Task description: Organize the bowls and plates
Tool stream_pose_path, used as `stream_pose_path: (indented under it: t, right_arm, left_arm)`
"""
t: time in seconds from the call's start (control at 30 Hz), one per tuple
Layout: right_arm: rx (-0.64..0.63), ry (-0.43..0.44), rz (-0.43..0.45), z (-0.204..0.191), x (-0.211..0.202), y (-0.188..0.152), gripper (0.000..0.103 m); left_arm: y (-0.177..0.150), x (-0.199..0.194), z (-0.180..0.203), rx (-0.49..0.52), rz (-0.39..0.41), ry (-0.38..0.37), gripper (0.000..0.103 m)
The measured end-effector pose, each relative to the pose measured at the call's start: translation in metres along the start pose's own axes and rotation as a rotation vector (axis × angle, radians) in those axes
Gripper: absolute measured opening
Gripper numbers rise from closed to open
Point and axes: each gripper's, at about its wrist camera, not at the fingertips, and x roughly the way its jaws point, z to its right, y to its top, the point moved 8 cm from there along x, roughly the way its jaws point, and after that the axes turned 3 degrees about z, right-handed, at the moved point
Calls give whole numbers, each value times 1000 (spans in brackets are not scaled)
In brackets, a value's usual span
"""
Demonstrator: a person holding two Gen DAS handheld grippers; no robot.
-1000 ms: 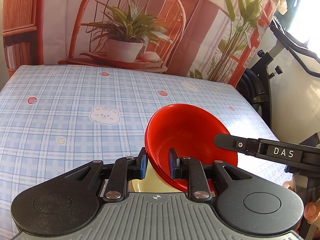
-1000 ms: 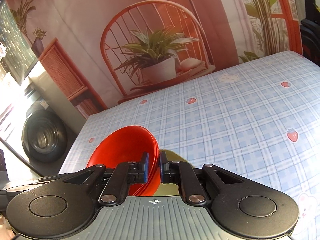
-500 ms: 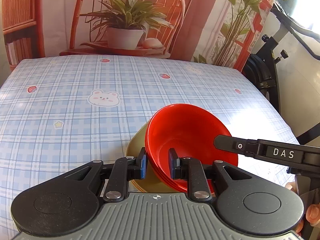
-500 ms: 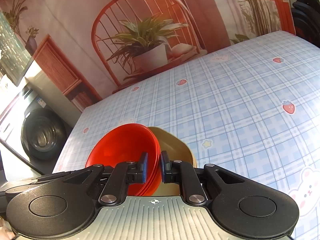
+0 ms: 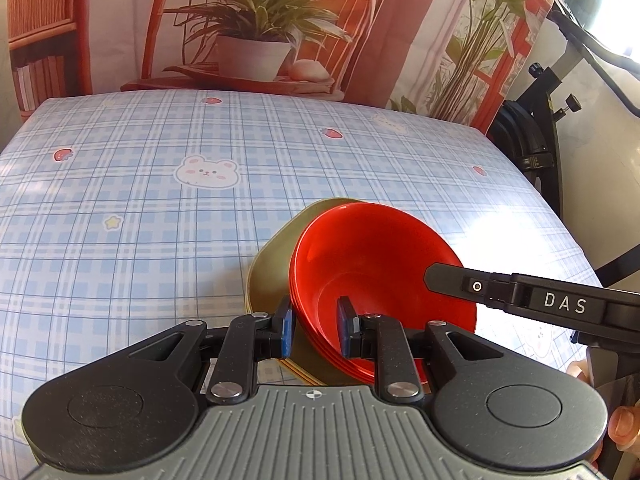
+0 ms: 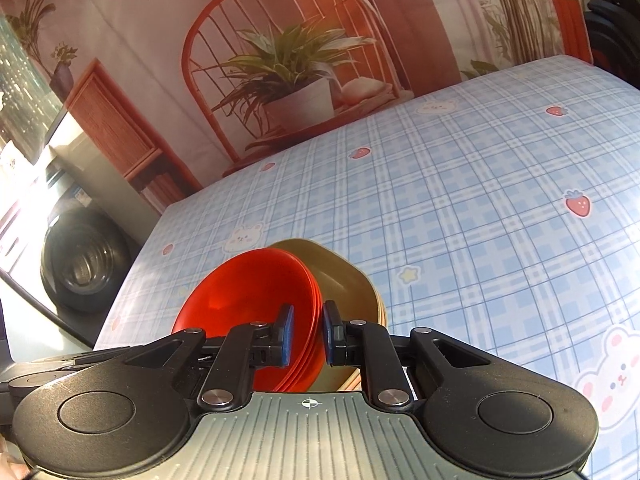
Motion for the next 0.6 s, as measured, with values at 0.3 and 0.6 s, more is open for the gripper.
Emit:
stream_pose_path:
  t: [0.3,0.6]
  right_arm:
    - [0,1,0,-1,-1,0,15]
    - [2,12,5,-2,-2,1,22]
  left_arm:
    - [-1,-1,2,2,2,6,23]
    - [3,-3,3,10,18,25,23]
